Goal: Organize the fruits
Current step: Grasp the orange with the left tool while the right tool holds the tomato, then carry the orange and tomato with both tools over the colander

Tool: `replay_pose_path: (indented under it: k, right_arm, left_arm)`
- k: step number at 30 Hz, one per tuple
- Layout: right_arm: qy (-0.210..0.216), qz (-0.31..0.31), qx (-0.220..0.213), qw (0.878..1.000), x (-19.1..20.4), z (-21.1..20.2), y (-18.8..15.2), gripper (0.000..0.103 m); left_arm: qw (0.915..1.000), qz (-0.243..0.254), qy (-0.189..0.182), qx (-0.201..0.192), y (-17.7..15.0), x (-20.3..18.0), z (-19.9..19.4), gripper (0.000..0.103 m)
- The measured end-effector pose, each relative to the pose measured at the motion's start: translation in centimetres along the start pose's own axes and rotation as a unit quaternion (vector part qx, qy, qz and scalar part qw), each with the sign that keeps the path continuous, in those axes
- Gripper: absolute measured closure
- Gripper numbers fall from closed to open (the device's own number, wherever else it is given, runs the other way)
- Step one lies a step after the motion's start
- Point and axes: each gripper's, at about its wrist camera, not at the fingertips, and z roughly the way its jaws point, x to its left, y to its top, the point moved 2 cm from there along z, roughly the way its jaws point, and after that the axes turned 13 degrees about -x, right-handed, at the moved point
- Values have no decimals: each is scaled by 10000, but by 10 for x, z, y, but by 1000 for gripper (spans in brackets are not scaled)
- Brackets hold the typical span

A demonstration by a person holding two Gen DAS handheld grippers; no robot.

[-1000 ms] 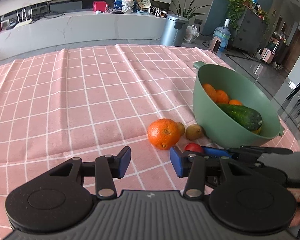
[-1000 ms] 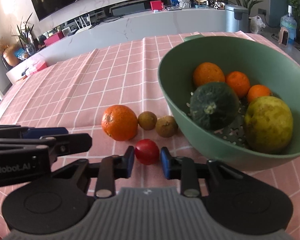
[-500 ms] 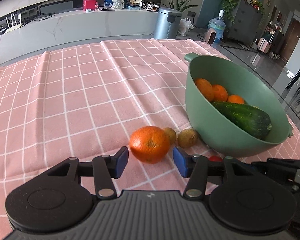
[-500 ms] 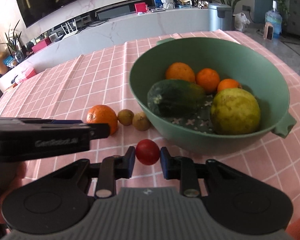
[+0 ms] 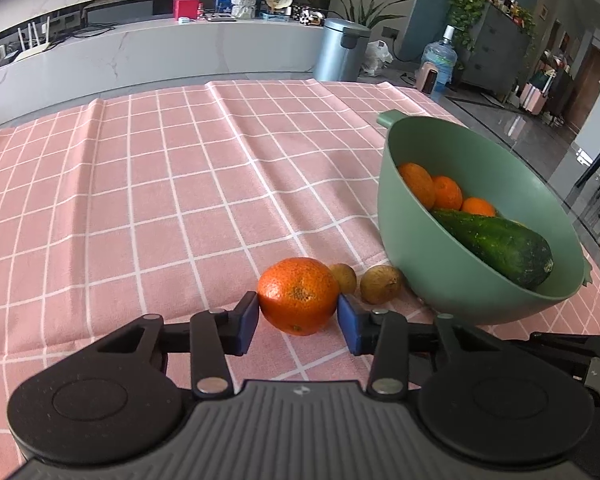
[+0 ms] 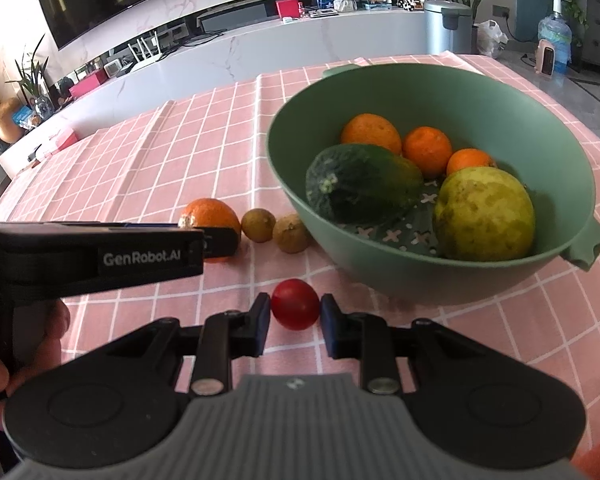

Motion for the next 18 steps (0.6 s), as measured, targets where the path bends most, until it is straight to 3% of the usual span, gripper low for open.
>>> replay_pose_path:
  k: [8,18]
  right_arm:
    - [123,-90,52,9999,5,-6,2,80]
    - [342,-238,12,9991,8,-38,8,80]
  left_arm:
    - [9996,-235,96,95,-5,6,-20,56]
    - [9982,-580,-76,-108,4,-5,-63,56]
